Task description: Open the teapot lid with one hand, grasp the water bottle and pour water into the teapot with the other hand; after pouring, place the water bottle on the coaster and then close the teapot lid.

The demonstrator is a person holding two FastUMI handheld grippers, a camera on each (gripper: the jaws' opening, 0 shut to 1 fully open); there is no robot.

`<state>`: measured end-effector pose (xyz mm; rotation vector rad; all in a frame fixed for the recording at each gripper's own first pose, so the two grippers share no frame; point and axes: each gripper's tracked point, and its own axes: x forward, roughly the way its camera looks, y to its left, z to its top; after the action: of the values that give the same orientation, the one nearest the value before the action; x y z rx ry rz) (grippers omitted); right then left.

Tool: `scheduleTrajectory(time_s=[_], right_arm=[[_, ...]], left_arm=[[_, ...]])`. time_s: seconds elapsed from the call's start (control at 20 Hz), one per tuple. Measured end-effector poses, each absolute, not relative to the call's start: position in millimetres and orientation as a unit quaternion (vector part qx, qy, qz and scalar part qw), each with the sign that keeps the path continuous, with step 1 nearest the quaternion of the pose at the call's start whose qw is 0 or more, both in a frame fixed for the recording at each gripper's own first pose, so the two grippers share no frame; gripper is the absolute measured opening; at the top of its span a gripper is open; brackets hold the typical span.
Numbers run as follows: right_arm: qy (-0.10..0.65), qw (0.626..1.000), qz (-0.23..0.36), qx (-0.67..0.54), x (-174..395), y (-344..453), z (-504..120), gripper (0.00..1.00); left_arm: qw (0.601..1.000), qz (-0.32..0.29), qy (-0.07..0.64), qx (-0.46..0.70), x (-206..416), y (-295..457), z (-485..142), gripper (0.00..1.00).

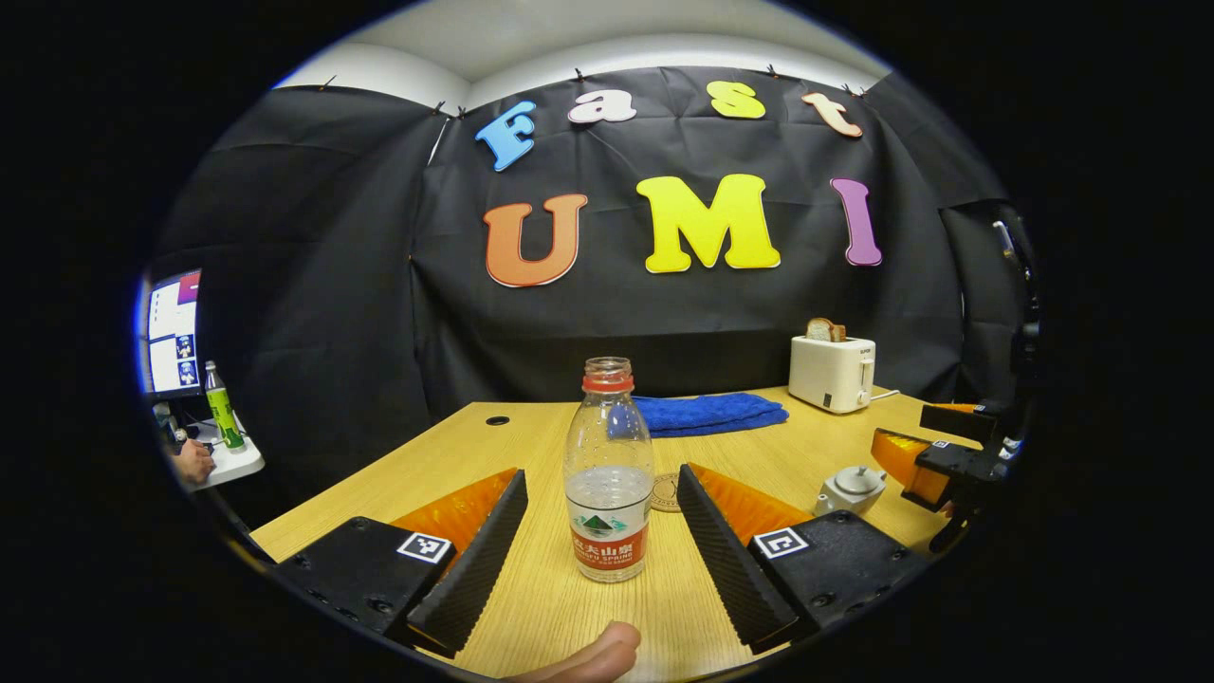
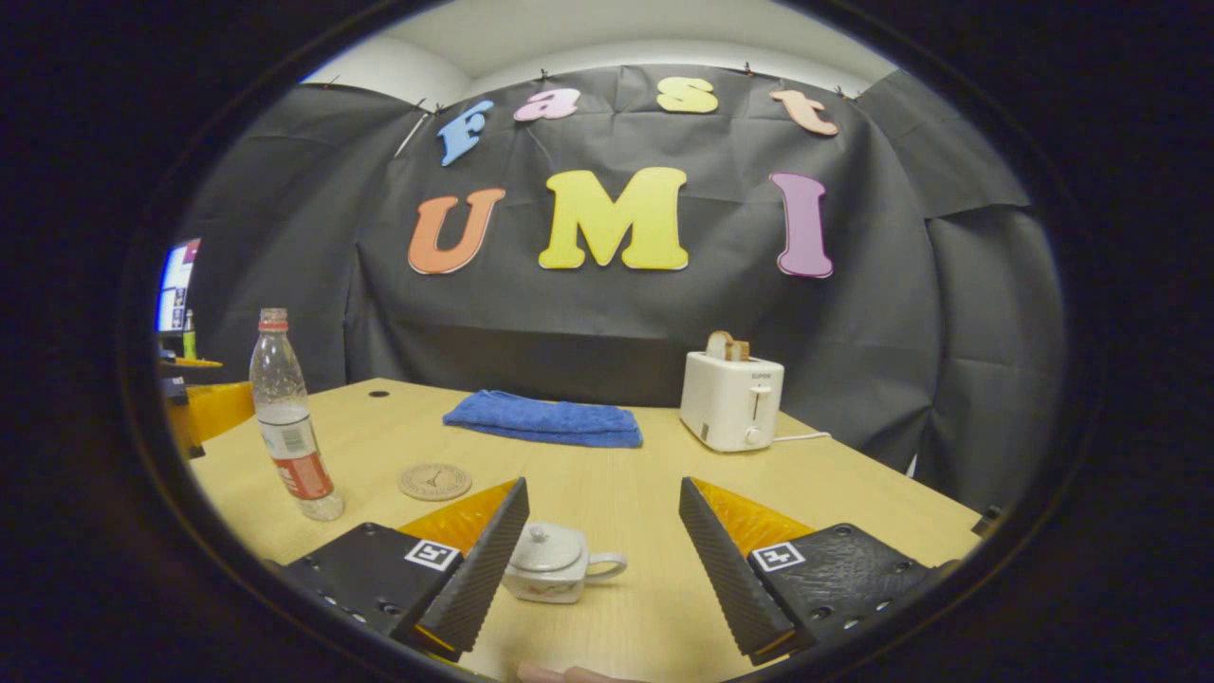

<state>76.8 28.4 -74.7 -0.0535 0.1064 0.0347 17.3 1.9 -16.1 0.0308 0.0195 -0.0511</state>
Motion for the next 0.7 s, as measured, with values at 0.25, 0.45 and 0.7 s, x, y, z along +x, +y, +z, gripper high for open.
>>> scheduleTrajectory(time_s=[0.25,0.45,0.7], right_arm=[[0.055,0.997,0.031,-0.039,90,43,-83,0.92],[0.062,0.996,0.034,-0.045,98,48,-89,0.75],[0.076,0.995,0.047,-0.033,102,58,-97,0.39]], left_arm=[[0.999,-0.026,0.021,0.022,23,0,-27,0.99],[0.999,-0.022,0.029,0.020,26,3,-33,0.99],[0.999,-0.022,0.035,0.015,28,3,-37,1.00]])
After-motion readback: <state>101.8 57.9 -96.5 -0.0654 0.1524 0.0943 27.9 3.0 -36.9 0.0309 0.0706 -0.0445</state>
